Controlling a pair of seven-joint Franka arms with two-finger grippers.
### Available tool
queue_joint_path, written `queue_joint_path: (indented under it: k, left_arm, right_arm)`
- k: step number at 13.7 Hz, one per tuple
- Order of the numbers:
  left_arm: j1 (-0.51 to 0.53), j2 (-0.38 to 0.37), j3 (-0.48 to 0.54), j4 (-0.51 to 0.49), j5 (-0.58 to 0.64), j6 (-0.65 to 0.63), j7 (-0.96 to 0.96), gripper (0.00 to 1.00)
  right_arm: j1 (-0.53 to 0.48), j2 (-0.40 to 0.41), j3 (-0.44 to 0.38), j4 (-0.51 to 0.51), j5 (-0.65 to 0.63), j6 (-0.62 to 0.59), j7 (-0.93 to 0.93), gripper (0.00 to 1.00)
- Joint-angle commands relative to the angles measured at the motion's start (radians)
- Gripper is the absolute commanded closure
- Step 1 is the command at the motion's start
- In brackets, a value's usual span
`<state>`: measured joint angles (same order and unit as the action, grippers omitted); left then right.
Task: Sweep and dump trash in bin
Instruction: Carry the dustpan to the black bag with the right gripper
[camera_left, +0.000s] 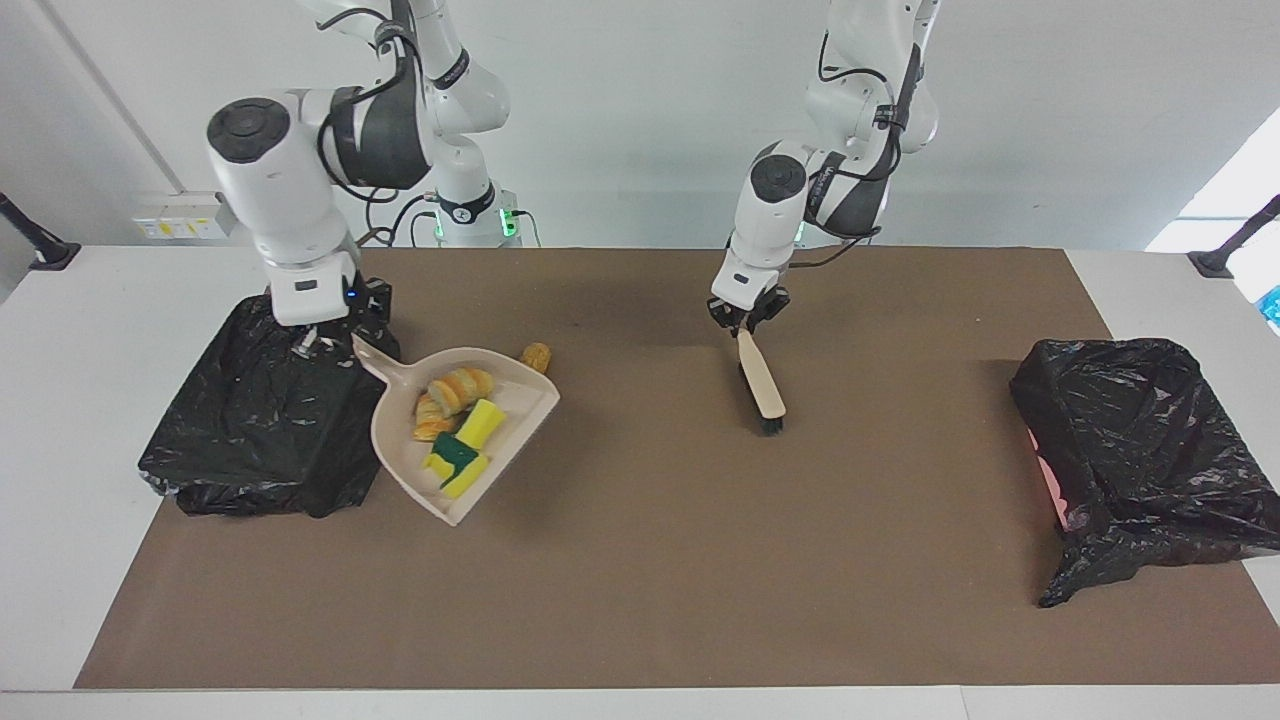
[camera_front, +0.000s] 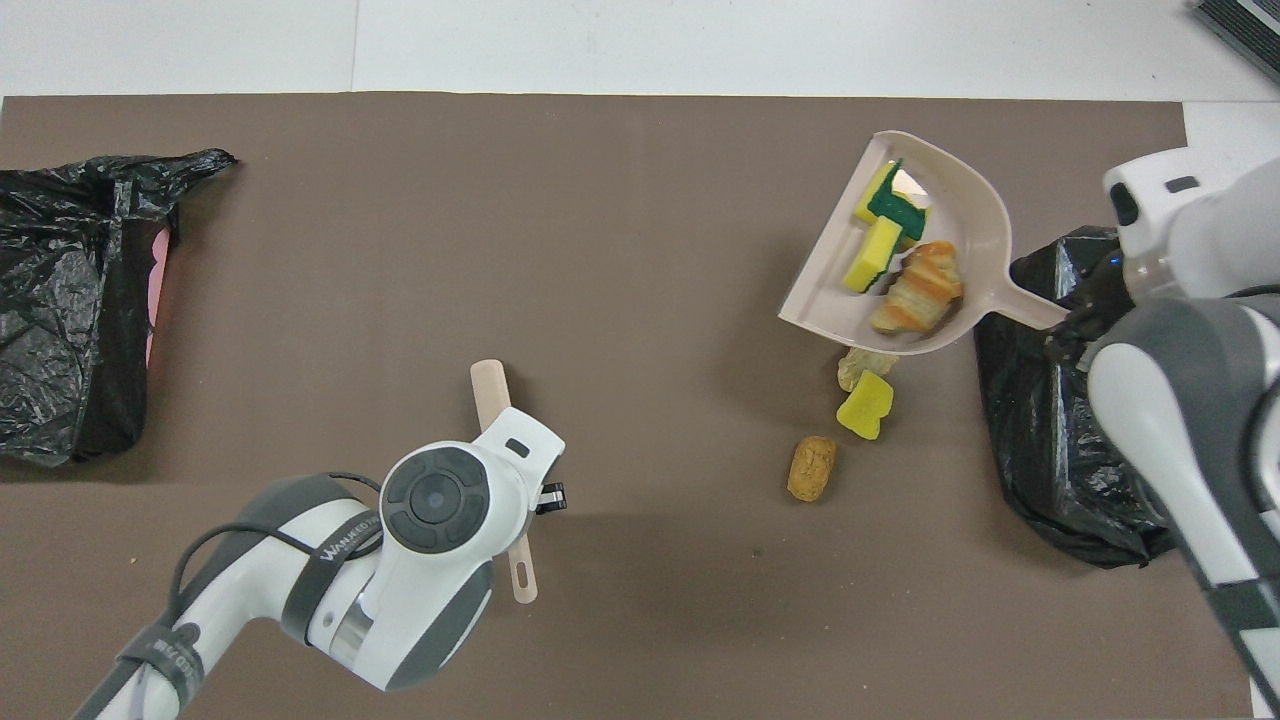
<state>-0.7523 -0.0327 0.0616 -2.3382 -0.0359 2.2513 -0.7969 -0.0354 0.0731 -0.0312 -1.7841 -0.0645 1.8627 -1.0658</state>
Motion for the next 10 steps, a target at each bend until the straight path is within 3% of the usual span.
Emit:
queue_joint_path:
  k: [1, 5, 7, 9, 10]
  left_arm:
    - [-0.085, -0.085, 0.011, -0.093, 0.007, 0.043, -0.068, 1.0]
    - [-0.134, -0.111, 0.007, -0.127, -0.09, 0.053, -0.067, 1.0]
    - [-0.182, -0.102, 0.01, -0.133, -0.14, 0.054, -0.065, 1.0]
    - [-0.176, -0.099, 0.012, -0.129, -0.145, 0.051, -0.055, 0.96]
    - [-0.17, -0.095, 0.015, -0.125, -0.145, 0.05, -0.039, 0.65]
  right_arm:
    - [-0.134, -0.018, 0.014, 0.0, -0.046, -0.014, -0.151, 1.0]
    - [-0.326, -0.032, 0.016, -0.003, -0.168, 0.0, -0.382, 1.0]
    - [-0.365, -0.042, 0.014, -0.012, -0.243, 0.015, -0.471, 1.0]
    - [-0.363, -0.047, 0.017, -0.055, -0.403, 0.044, -0.549, 1.0]
    - [-0.356, -0.061, 0.017, -0.082, -0.443, 0.09, -0.562, 1.0]
